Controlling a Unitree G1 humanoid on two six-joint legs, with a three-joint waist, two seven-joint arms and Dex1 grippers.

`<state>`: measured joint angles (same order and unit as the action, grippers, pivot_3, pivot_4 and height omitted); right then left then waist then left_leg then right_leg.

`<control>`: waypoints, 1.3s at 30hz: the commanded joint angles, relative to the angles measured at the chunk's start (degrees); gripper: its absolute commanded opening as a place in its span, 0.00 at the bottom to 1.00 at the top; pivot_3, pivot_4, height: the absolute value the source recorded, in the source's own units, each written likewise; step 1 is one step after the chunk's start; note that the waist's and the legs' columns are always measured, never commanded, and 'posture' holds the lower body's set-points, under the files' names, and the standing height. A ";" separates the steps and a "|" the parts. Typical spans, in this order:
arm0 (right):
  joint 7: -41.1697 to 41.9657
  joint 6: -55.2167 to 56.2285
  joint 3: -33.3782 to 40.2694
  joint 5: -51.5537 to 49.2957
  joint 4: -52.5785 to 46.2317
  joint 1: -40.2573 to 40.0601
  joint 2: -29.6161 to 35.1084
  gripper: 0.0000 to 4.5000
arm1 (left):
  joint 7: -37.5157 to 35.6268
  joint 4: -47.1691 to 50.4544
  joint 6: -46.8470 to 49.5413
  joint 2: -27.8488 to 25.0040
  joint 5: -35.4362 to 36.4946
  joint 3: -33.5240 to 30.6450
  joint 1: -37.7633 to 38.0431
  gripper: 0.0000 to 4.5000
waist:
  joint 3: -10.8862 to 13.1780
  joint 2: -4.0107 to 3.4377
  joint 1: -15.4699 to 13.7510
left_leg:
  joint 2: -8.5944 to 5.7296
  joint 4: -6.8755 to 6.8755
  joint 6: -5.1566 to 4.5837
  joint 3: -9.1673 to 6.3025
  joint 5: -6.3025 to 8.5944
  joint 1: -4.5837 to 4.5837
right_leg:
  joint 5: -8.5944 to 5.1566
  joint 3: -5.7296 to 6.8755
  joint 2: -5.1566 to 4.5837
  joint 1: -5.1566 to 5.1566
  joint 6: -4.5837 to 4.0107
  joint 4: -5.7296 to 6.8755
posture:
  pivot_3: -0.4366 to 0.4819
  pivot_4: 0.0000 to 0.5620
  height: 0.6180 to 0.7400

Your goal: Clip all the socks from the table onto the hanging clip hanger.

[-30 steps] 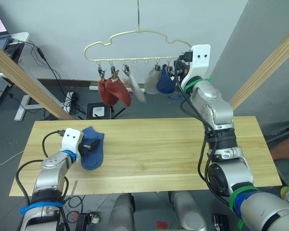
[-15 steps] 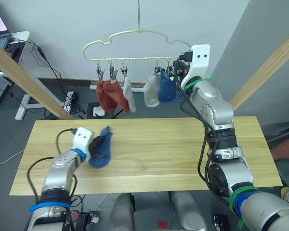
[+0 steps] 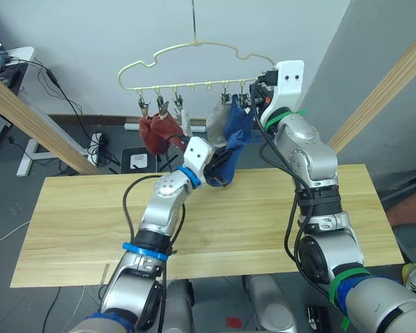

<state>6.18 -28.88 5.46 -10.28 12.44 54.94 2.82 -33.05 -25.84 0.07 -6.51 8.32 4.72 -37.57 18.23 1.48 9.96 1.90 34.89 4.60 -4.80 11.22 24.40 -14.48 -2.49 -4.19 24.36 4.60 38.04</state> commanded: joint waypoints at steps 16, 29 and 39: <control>-0.48 -1.83 0.23 -0.91 -5.02 0.76 -0.49 0.00 | 7.23 -22.76 -17.70 5.88 -3.75 -2.59 -15.56 0.01 | 0.33 0.12 1.19 | -0.01 0.01 0.00 -0.01 0.00 0.22 | -0.01 0.05 0.00 0.04 0.04 -0.08 | 0.15 0.60 1.00; -0.55 -1.60 0.00 -0.54 -4.38 0.66 -0.38 0.00 | 9.27 -23.69 -18.70 7.38 -3.66 -3.50 -16.82 0.01 | 0.34 0.12 1.27 | -0.01 0.01 0.00 -0.02 0.00 0.23 | -0.01 0.06 0.00 0.04 0.04 -0.07 | 0.15 0.59 1.00; -0.18 -1.99 -0.76 0.06 -4.33 -0.01 -0.05 0.00 | 9.34 -23.28 -18.18 7.70 -3.12 -4.37 -17.55 0.01 | 0.34 0.12 1.27 | -0.01 0.02 0.00 -0.02 0.00 0.23 | -0.01 0.06 0.00 0.04 0.04 -0.06 | 0.16 0.60 1.00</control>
<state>5.95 -30.92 5.33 -10.23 10.34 54.90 2.47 -24.19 -50.25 -17.10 0.49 4.69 0.62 -53.71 18.57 1.60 11.23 1.89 34.91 4.59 -4.82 11.22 24.63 -14.49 -2.43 -4.19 24.40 4.64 37.97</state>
